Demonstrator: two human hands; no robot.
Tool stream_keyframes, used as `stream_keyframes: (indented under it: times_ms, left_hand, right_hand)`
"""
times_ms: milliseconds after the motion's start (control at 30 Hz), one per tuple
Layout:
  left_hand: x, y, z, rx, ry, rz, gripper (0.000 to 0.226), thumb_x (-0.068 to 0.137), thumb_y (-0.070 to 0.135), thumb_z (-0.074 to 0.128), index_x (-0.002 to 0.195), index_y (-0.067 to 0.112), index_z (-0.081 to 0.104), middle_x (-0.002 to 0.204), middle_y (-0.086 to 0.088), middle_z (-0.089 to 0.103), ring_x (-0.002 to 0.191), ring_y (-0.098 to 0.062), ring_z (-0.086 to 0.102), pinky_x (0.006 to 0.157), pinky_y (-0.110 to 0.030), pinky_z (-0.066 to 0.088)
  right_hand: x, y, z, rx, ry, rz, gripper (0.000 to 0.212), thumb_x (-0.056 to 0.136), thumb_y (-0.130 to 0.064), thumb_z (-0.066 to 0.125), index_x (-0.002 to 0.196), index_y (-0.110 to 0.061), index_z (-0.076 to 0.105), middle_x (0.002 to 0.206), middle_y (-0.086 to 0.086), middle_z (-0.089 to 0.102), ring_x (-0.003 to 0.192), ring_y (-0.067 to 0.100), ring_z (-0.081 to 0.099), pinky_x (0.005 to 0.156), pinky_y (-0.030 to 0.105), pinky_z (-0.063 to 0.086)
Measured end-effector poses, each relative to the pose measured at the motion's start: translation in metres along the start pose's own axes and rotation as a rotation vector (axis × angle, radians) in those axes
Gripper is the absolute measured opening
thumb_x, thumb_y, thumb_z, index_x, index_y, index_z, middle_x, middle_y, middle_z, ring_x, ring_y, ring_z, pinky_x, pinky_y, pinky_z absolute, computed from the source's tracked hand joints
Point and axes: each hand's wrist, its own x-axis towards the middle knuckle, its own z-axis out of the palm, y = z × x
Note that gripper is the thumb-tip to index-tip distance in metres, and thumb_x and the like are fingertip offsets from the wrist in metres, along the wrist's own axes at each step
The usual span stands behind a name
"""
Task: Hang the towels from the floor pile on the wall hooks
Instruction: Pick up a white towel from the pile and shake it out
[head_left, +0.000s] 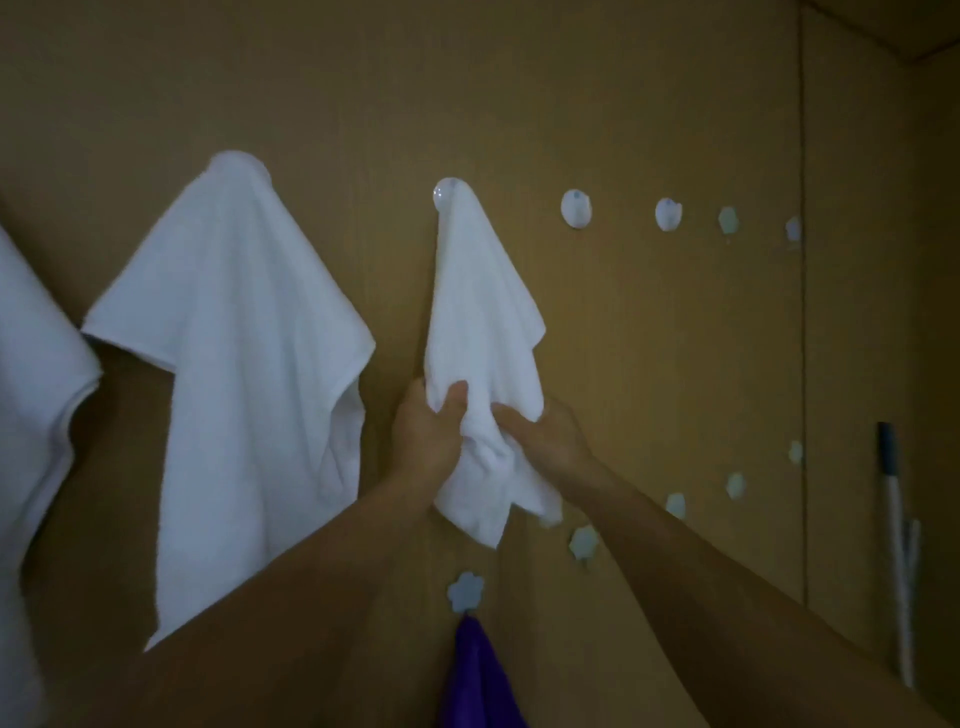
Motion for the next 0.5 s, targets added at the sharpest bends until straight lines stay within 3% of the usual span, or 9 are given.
stream_keyframes:
  times_ms: [100, 200, 267, 333, 367, 433, 500]
  left_hand:
    - [-0.037, -0.030, -0.007, 0.050, -0.178, -0.095, 0.037, 0.097, 0.035, 0.050, 0.109, 0.001, 0.059, 0.102, -0.006, 0.062, 0.101, -0.024, 0.059, 0.084, -0.030, 0.043]
    - [-0.082, -0.059, -0.014, 0.097, -0.345, -0.139, 0.030, 0.099, 0.022, 0.047, 0.105, -0.005, 0.059, 0.101, -0.019, 0.064, 0.095, -0.033, 0.061, 0.083, -0.040, 0.049]
    - [-0.117, -0.077, -0.017, 0.126, -0.475, -0.159, 0.024, 0.097, 0.012, 0.047, 0.092, -0.008, 0.060, 0.092, -0.025, 0.063, 0.085, -0.033, 0.060, 0.082, -0.042, 0.049]
    - [-0.153, -0.091, -0.017, 0.209, -0.679, -0.174, 0.023, 0.097, 0.013, 0.047, 0.078, 0.002, 0.054, 0.080, -0.013, 0.058, 0.076, -0.022, 0.055, 0.076, -0.034, 0.044]
    - [-0.169, -0.097, -0.014, 0.261, -0.820, -0.196, 0.021, 0.098, 0.017, 0.047, 0.083, 0.004, 0.053, 0.084, -0.010, 0.058, 0.080, -0.020, 0.054, 0.079, -0.031, 0.043]
    - [-0.201, -0.105, -0.002, 0.352, -1.079, -0.196, 0.031, 0.098, 0.025, 0.044, 0.110, -0.002, 0.053, 0.111, -0.014, 0.058, 0.099, -0.024, 0.053, 0.092, -0.033, 0.042]
    - [-0.233, -0.102, 0.014, 0.368, -1.194, -0.161, 0.046, 0.096, 0.027, 0.046, 0.130, -0.004, 0.044, 0.132, -0.015, 0.051, 0.117, -0.030, 0.050, 0.102, -0.035, 0.039]
  right_hand:
    - [-0.048, 0.020, -0.001, -0.197, 0.091, 0.102, 0.042, 0.087, -0.043, 0.067, 0.120, -0.017, 0.062, 0.106, -0.001, 0.068, 0.094, 0.017, 0.066, 0.074, 0.029, 0.054]
    - [-0.103, 0.039, -0.004, -0.397, 0.101, 0.208, 0.039, 0.089, -0.042, 0.064, 0.111, -0.009, 0.064, 0.101, 0.008, 0.069, 0.092, 0.025, 0.066, 0.079, 0.040, 0.054]
    - [-0.141, 0.049, -0.009, -0.500, 0.097, 0.297, 0.039, 0.090, -0.039, 0.062, 0.105, -0.004, 0.065, 0.098, 0.011, 0.068, 0.092, 0.026, 0.065, 0.081, 0.038, 0.051]
    - [-0.180, 0.056, -0.019, -0.566, 0.096, 0.386, 0.039, 0.090, -0.042, 0.062, 0.111, -0.010, 0.062, 0.099, 0.002, 0.065, 0.094, 0.020, 0.062, 0.078, 0.028, 0.048]
    - [-0.200, 0.058, -0.025, -0.598, 0.093, 0.424, 0.040, 0.090, -0.044, 0.061, 0.115, -0.013, 0.060, 0.101, 0.000, 0.063, 0.094, 0.018, 0.060, 0.073, 0.025, 0.045]
    - [-0.239, 0.061, -0.039, -0.643, 0.082, 0.501, 0.044, 0.092, -0.046, 0.058, 0.122, -0.014, 0.057, 0.110, 0.002, 0.063, 0.096, 0.019, 0.059, 0.073, 0.023, 0.044]
    - [-0.280, 0.061, -0.055, -0.685, 0.068, 0.572, 0.048, 0.094, -0.047, 0.055, 0.129, -0.013, 0.052, 0.120, 0.005, 0.062, 0.106, 0.023, 0.059, 0.081, 0.027, 0.045]
